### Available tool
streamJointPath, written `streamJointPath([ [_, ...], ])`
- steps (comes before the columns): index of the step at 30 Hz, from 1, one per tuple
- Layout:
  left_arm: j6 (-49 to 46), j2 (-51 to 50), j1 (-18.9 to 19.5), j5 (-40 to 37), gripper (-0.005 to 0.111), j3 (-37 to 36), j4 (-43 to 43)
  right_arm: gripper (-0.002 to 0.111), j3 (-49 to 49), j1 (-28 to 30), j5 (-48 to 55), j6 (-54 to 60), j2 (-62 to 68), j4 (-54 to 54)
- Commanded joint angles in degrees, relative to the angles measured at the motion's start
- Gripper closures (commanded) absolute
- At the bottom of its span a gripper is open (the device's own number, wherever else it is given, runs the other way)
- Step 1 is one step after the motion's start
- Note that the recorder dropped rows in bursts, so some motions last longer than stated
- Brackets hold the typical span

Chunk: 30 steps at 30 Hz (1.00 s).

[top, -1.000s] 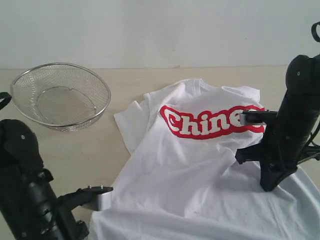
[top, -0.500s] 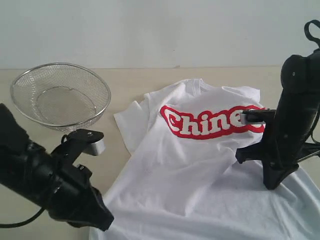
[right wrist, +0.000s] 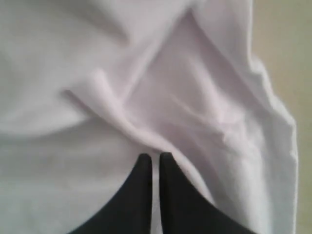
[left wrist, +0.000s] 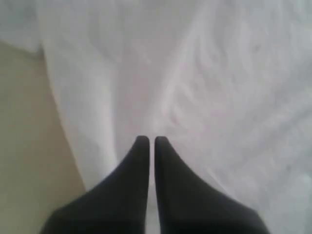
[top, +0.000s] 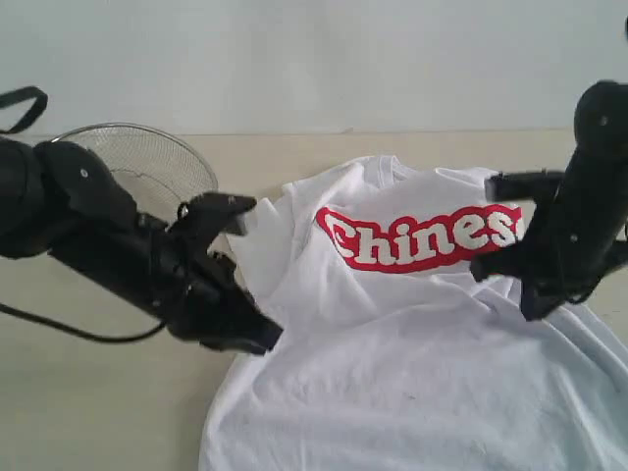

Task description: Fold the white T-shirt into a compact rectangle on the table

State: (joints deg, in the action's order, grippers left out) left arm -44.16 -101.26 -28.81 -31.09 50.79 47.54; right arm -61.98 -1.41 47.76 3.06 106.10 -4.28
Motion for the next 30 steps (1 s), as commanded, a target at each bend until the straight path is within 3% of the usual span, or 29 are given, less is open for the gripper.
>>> streamJointPath([
  [1, -0.3, 1.4, 2.7, 6.9, 0.102, 5.8, -1.1, 0.108, -1.1, 0.3, -1.9, 2.9, -9.8, -4.3],
  [5, -0.3, -1.7, 5.5, 10.5, 0.102, 11.2, -1.7, 0.108, -1.6, 0.3, -0.1, 3.0, -12.2, -4.3],
  [15, -0.2, -17.3, 7.1, 4.6, 0.102, 26.8, -2.1, 0.108, -1.6, 0.3, -0.4, 4.7, -12.2, -4.2],
  [24, 11.2, -25.4, 7.1, 1.5, 0.102, 34.7, -21.2, 0.108, -1.6, 0.3, -2.6, 5.9, -12.2, -2.8],
  [30, 12.1, -30.4, 7.1, -1.8, 0.102, 38.2, -23.2, 0.108, -1.6, 0.3, -1.8, 5.2, -12.2, -2.8],
])
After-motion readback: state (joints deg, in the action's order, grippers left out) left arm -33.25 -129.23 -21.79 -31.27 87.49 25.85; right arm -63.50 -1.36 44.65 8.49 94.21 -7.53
